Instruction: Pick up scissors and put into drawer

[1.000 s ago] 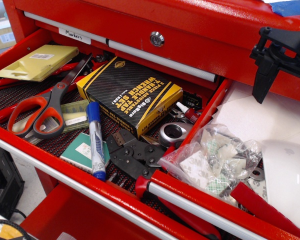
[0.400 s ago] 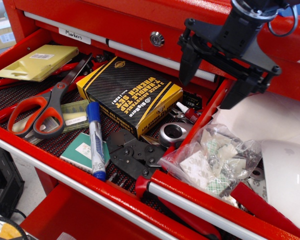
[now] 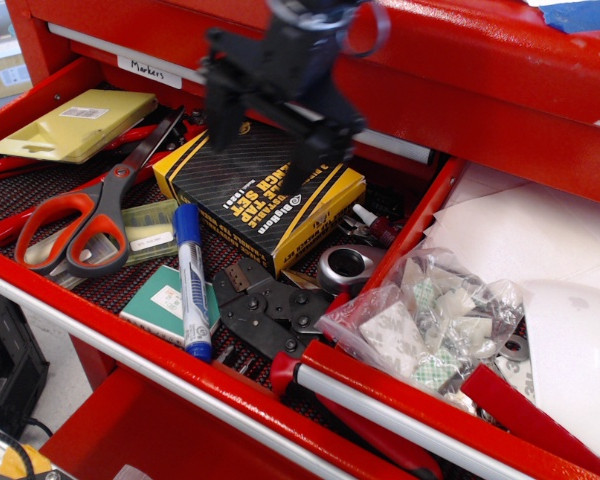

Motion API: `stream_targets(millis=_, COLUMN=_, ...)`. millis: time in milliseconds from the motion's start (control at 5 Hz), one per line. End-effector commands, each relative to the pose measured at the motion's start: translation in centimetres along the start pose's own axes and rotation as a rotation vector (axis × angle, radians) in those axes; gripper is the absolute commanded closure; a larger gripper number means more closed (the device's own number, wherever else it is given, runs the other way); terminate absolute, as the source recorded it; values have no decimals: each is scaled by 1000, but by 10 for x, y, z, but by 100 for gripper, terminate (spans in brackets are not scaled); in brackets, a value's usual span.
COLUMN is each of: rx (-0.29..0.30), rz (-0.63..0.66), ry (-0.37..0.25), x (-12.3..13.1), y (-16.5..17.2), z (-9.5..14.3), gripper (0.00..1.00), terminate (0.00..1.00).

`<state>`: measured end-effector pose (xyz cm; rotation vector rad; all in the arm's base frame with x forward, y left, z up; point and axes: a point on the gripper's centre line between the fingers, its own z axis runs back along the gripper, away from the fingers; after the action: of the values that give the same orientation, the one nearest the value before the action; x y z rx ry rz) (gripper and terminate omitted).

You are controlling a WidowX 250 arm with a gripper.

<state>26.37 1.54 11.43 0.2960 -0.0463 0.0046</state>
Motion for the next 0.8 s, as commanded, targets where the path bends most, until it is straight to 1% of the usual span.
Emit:
stream_targets(millis=0, rx=68, rz=16, ry=-205, x=-9, y=51, z=-30, gripper=0, terminate=0)
stream_targets(millis=200, rx=120, rz=19, ry=-249, x=-12, y=70, z=-44, gripper=0, terminate=0)
stream_targets(millis=400, rx=136, rz=18, ry=-265, x=-14, y=88, z=-56, gripper=0, terminate=0)
stream_targets(millis=600, rx=133, rz=23, ry=-284, x=-14, y=105, z=-67, gripper=0, terminate=0)
